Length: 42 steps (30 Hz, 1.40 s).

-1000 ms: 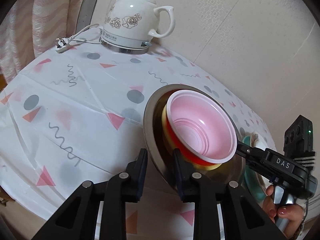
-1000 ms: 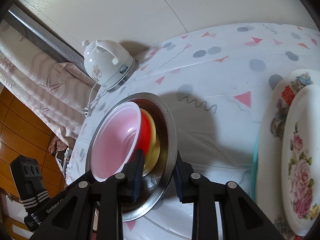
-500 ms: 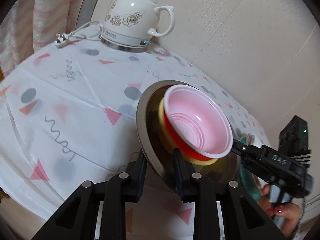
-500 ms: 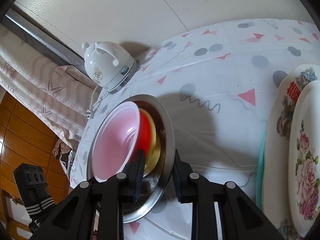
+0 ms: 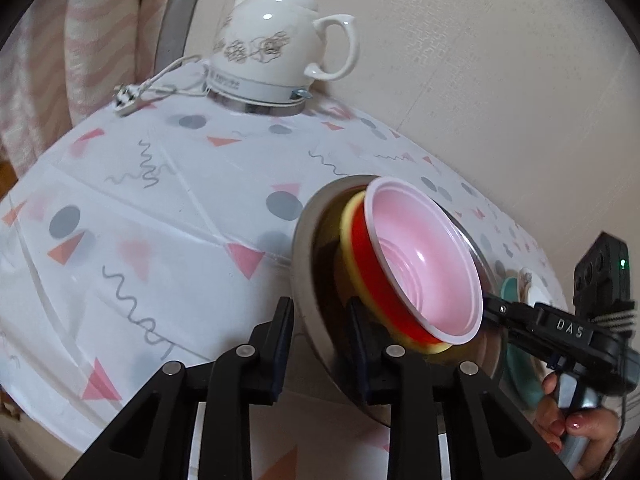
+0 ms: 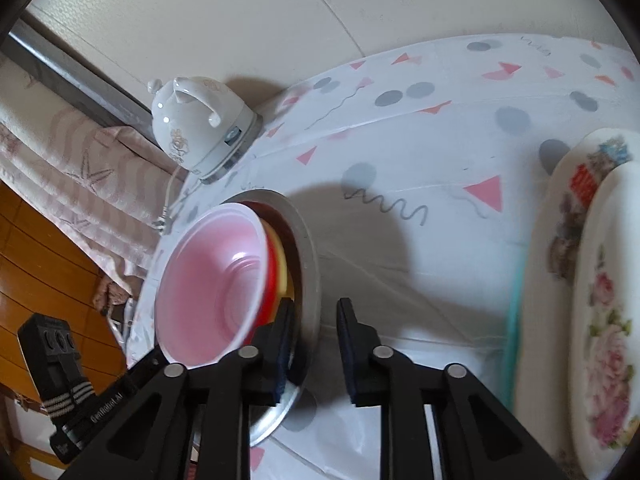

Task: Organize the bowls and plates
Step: 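Lift the nested steel bowl with both grippers and carry it over the plate stack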

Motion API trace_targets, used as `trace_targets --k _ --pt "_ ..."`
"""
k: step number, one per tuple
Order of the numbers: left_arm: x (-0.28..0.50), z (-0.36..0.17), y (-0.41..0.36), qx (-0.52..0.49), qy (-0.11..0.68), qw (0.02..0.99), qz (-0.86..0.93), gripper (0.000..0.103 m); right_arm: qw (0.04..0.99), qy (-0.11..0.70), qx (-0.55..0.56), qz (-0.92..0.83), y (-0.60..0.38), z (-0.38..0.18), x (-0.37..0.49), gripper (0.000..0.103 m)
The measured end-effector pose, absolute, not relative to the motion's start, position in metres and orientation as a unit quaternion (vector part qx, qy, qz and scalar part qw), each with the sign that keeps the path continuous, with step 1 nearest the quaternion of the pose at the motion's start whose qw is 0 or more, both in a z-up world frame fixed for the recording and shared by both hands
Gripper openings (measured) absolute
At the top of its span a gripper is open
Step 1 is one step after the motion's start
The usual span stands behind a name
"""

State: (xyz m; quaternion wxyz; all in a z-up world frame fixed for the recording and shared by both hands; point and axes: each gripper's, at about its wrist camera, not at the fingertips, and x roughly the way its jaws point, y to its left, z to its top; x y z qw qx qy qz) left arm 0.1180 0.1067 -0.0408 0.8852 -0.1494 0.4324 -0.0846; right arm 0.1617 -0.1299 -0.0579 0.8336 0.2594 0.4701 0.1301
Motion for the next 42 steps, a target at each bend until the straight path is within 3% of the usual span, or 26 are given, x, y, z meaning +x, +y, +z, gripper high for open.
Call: trace_targets --k 2,5,22,42 --pt "0.115 -0.039 0.101 -0.130 0.420 0.894 -0.090 0.021 0.835 0.464 0.264 0.136 -0.129 -0.059 0.161 0.014" --pt "0.112 -0.039 0.098 -0.113 0.406 0.903 -0.084 0.021 0.844 0.455 0.248 0.136 -0.125 -0.054 0.159 0.012" --pt "0.102 -0.023 0.083 -0.102 0.383 0.913 -0.095 0.021 0.865 0.421 0.239 0.130 -0.134 -0.035 0.139 0.012" --pt "0.108 0.017 -0.050 -0.046 0.360 0.907 -0.215 0.020 0.896 0.344 0.280 0.031 -0.249 0.007 0.066 0.012"
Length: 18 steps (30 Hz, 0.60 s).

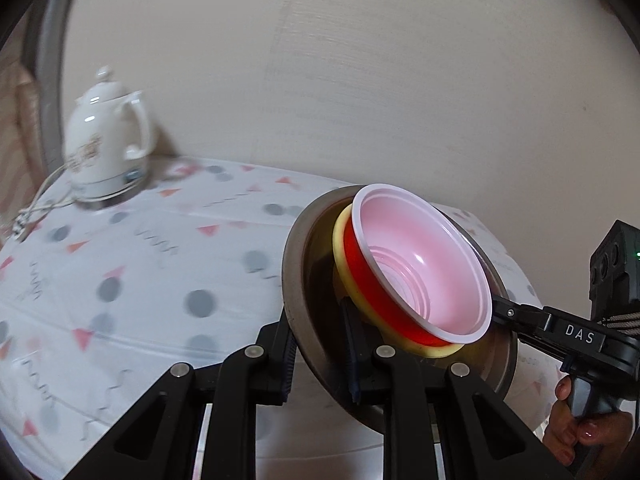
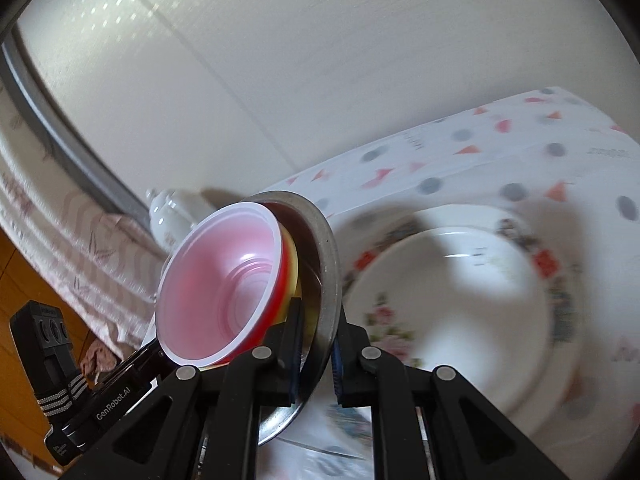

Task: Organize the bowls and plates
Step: 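Lift the nested steel bowl with both grippers and carry it over the plate stack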

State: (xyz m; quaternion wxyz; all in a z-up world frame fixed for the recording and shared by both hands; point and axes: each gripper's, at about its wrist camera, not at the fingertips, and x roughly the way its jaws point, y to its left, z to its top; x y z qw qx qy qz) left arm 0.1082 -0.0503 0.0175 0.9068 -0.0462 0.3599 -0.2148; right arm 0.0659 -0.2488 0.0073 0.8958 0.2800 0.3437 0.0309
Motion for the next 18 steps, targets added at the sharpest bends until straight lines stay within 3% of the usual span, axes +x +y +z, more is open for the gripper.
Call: trace_targets --k 18 --pt "0.112 0.000 -0.140 -0.023 0.389 0.881 -0.268 0.021 0.884 0.334 0.325 -0.046 -0.335 -0.009 0.028 0.013"
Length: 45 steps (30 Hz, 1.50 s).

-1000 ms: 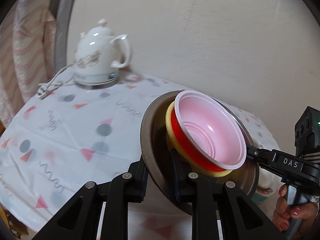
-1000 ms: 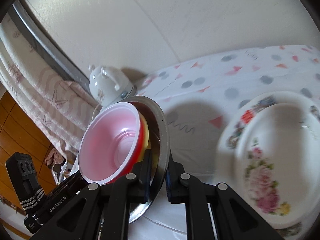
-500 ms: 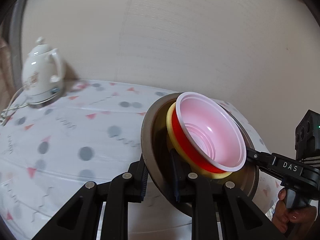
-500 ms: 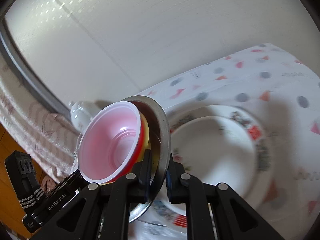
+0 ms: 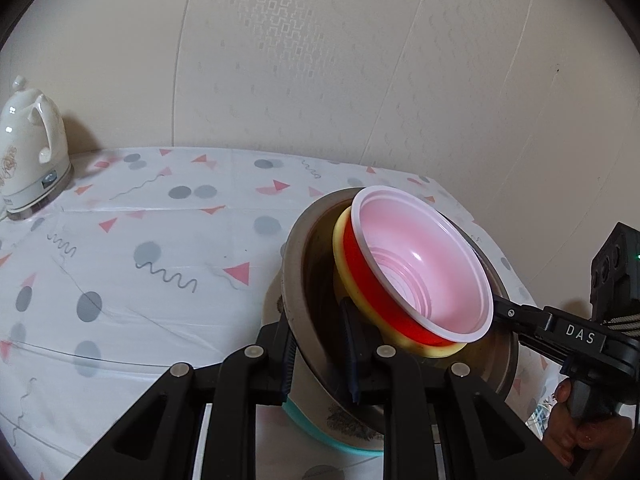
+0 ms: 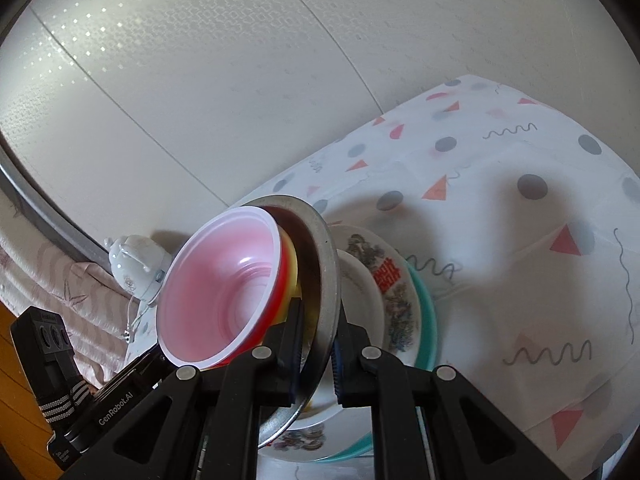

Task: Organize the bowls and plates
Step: 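Lift the nested steel bowl with both grippers and carry it over the plate stack, then lower the nested steel bowl onto the plate stack and open both grippers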

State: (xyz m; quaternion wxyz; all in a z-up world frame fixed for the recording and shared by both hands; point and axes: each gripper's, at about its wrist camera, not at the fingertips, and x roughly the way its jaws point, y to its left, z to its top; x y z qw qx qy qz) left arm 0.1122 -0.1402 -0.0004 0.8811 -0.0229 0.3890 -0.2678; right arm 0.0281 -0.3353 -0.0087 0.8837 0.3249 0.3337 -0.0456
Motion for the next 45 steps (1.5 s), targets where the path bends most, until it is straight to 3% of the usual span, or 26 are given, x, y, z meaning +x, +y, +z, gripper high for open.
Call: trace_targets --k 45 --pt "0.120 -0.018 -0.149 -0.026 0.416 0.872 -0.257 0.023 0.866 0.351 0.350 -0.065 -0.345 -0.029 0.029 0.014"
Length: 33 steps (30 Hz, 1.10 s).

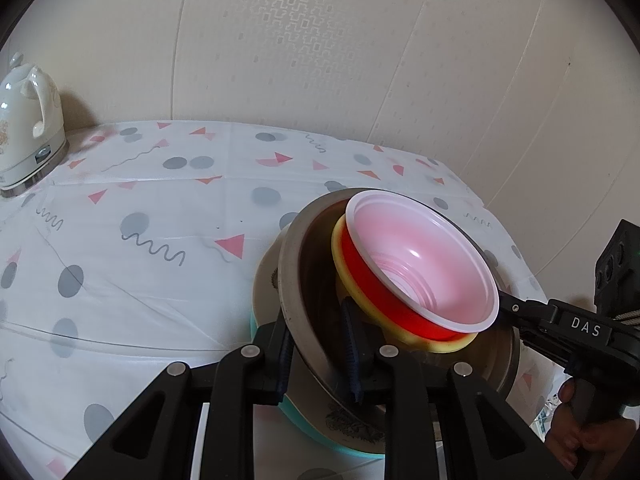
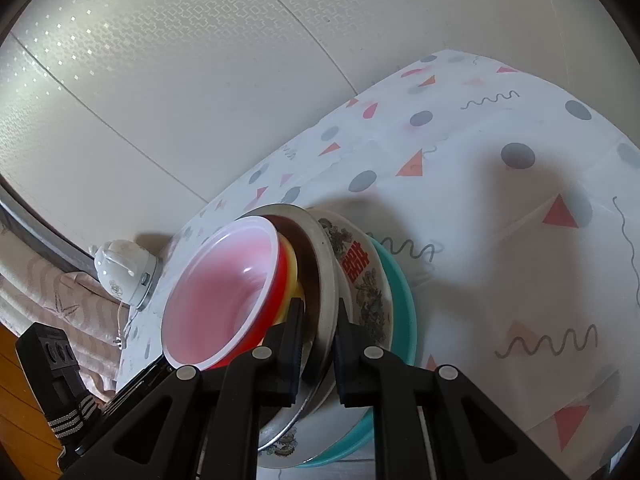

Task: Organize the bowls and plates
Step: 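Lower the nested steel bowl onto the plate stack and open both grippers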

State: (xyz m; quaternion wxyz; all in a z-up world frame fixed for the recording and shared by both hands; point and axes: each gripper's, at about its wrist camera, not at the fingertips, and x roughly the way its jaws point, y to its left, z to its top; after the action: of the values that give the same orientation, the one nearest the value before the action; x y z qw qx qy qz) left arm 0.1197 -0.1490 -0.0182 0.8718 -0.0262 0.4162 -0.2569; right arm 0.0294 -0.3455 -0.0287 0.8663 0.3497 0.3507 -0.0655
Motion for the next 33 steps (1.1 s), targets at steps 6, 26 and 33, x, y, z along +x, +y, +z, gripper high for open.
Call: trace_targets --k 6,26,33 --pt "0.116 -0.016 -0.144 -0.027 0.411 0.875 -0.254 0.033 0.869 0.349 0.343 -0.067 -0.344 -0.027 0.026 0.014" --pt "0.102 -0.011 -0.137 -0.015 0.390 0.889 -0.240 0.044 0.879 0.332 0.336 -0.067 -0.345 -0.027 0.024 0.016" --pt "0.085 -0.005 -0.129 0.006 0.369 0.902 -0.225 0.060 0.886 0.324 0.326 -0.061 -0.336 -0.024 0.017 0.027"
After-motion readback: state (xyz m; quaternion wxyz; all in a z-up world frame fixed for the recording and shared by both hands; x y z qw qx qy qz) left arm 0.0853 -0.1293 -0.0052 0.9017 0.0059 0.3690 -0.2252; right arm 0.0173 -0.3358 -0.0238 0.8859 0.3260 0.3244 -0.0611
